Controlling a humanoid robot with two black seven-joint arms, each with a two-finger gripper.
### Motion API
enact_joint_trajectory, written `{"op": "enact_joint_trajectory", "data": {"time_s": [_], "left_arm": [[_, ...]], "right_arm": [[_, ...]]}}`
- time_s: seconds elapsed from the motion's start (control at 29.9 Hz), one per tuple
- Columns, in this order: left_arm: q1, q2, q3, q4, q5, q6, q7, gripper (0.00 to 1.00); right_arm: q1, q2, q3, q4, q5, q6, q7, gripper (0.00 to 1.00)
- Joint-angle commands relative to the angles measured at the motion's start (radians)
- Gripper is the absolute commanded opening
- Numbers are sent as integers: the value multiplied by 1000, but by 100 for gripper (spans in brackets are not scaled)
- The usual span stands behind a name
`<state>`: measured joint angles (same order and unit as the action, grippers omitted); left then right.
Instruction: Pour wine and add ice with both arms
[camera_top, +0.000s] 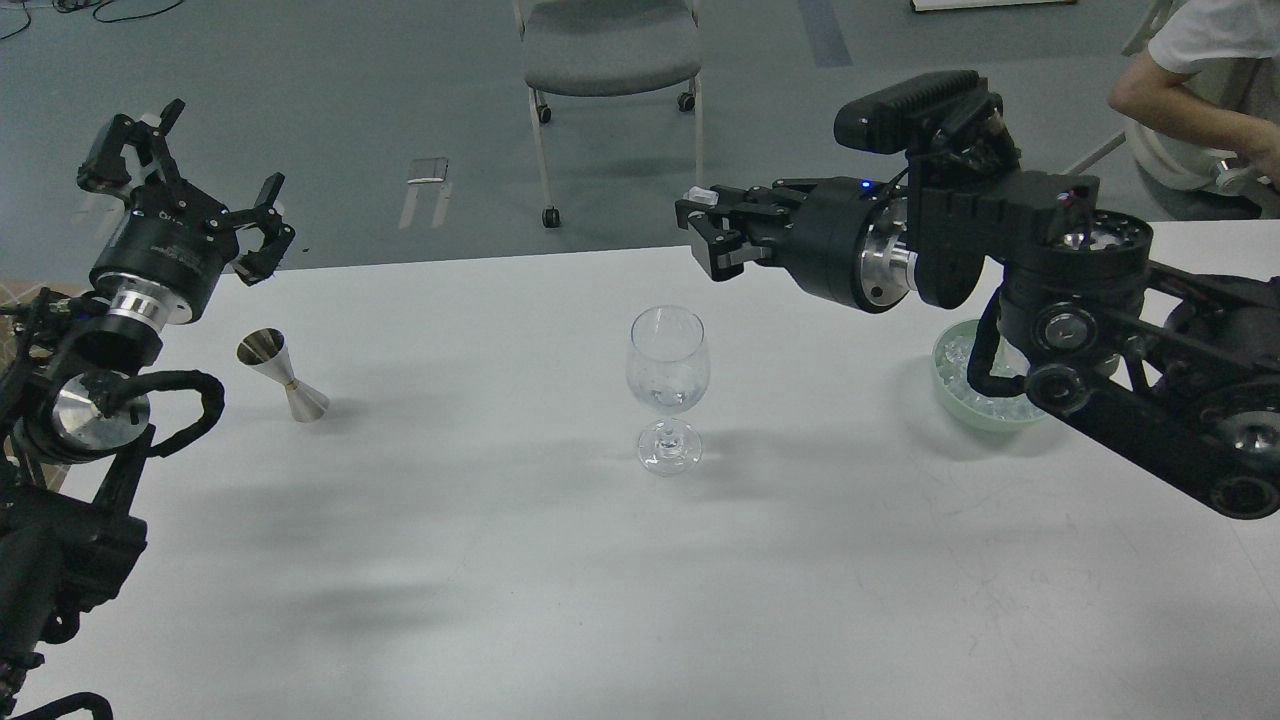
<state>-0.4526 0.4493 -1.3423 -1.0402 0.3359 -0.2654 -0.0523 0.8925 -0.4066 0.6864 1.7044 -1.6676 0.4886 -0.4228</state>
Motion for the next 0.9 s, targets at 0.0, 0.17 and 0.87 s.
{"op": "enact_joint_trajectory", "data": {"time_s": [0.0,0.17,0.87], "left_arm": [[0,2,-1,0,0,0,0,98],[3,11,-1,2,0,-6,-1,98],[11,14,-15,2,0,-2,-1,98]], "right_arm": [[5,40,-41,0,0,0,-14,13],[0,42,-62,-2,0,0,-16,13],[-27,35,-96,-3,0,0,-16,26]]}}
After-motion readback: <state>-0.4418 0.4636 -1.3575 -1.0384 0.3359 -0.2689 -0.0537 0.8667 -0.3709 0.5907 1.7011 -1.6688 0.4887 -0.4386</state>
